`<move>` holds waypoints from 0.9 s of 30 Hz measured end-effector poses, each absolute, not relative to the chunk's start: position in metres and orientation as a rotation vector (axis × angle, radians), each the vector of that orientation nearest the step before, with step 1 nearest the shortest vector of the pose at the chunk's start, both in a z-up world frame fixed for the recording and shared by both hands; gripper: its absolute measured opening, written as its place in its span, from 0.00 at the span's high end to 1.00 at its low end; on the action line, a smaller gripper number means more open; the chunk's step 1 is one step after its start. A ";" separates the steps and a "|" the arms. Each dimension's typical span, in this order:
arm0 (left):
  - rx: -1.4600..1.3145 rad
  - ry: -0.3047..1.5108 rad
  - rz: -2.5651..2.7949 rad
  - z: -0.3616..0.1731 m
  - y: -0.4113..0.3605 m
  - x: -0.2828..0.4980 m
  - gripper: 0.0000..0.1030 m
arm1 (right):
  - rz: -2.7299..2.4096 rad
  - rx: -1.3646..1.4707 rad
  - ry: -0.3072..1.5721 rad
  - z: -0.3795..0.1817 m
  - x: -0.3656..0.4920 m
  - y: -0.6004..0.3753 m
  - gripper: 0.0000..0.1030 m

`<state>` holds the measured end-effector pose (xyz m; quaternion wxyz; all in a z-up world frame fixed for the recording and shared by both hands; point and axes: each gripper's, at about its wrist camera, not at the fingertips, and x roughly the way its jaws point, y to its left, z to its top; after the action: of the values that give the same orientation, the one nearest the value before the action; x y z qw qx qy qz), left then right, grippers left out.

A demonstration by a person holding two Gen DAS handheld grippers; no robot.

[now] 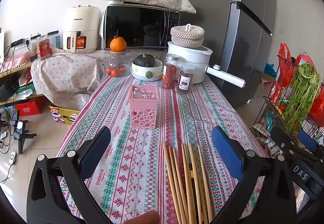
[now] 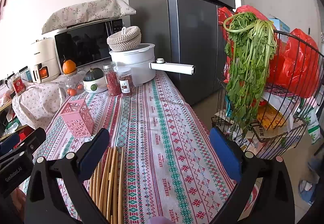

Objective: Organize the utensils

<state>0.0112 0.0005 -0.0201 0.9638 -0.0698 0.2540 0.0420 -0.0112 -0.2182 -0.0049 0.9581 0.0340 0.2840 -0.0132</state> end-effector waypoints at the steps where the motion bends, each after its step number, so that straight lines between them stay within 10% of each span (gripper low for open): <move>1: -0.141 0.514 0.085 -0.020 0.000 0.011 0.07 | -0.026 0.070 0.576 -0.005 -0.011 -0.218 0.06; 27: -0.143 0.532 0.092 -0.029 0.005 0.011 0.07 | -0.029 0.069 0.589 -0.008 -0.010 -0.221 0.06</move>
<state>0.0109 0.0050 -0.0292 0.9613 -0.0707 0.2624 0.0456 -0.0095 -0.2206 -0.0079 0.9563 0.0341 0.2900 -0.0145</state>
